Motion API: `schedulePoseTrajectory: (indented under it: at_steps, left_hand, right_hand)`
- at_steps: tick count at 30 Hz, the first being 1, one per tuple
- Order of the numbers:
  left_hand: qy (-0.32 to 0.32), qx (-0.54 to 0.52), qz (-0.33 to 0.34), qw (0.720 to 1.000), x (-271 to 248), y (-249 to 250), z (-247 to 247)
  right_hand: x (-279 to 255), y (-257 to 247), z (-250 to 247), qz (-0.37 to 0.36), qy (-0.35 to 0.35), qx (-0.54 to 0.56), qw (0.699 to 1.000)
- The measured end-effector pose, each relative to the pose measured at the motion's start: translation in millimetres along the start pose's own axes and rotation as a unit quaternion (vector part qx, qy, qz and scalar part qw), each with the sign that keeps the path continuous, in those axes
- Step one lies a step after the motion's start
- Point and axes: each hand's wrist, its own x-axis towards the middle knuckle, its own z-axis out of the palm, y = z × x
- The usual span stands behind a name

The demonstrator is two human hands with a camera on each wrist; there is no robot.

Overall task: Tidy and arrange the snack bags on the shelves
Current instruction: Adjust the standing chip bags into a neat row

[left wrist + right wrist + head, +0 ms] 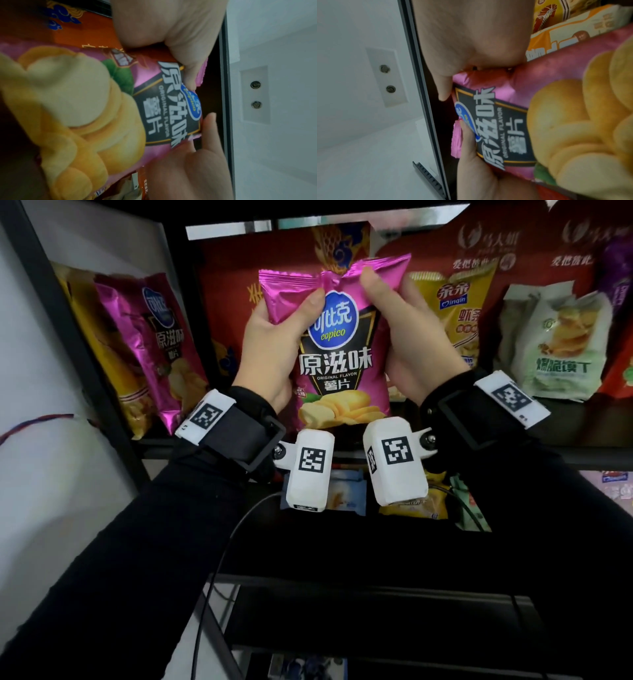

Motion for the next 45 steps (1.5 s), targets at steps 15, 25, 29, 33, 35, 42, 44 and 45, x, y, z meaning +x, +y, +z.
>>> schedulePoseTrajectory:
  at_steps: [15, 25, 29, 33, 35, 42, 44, 45]
  left_hand:
    - [-0.011, -0.134, 0.045, 0.99, 0, 44, -19]
    - [-0.247, -0.065, -0.237, 0.937, -10, 45, -61]
    - [-0.295, -0.024, -0.289, 0.91, -10, 42, -67]
    - [-0.246, 0.053, -0.221, 0.942, -11, 29, -65]
    - [-0.213, 0.112, -0.175, 0.955, -12, 19, -64]
    - [-0.227, 0.227, -0.137, 0.937, -11, 6, -48]
    - [-0.181, 0.214, -0.122, 0.952, -11, 1, -40]
    - [-0.165, 0.202, -0.112, 0.959, -11, -3, -38]
  right_hand:
    - [-14, 20, 3, 0.039, -0.098, -0.158, 0.982]
    - [-11, 12, -8, -0.244, -0.079, -0.347, 0.902]
    - [-7, 16, -16, -0.248, -0.022, -0.44, 0.863]
    - [-7, 11, -21, -0.135, -0.038, -0.273, 0.952]
    - [-5, 12, -19, -0.023, -0.028, -0.121, 0.992]
    - [-2, 22, -18, 0.044, -0.04, -0.16, 0.985]
    - [-2, 24, -16, 0.035, -0.043, -0.162, 0.985]
    - [-2, 25, -16, 0.028, -0.039, -0.162, 0.986]
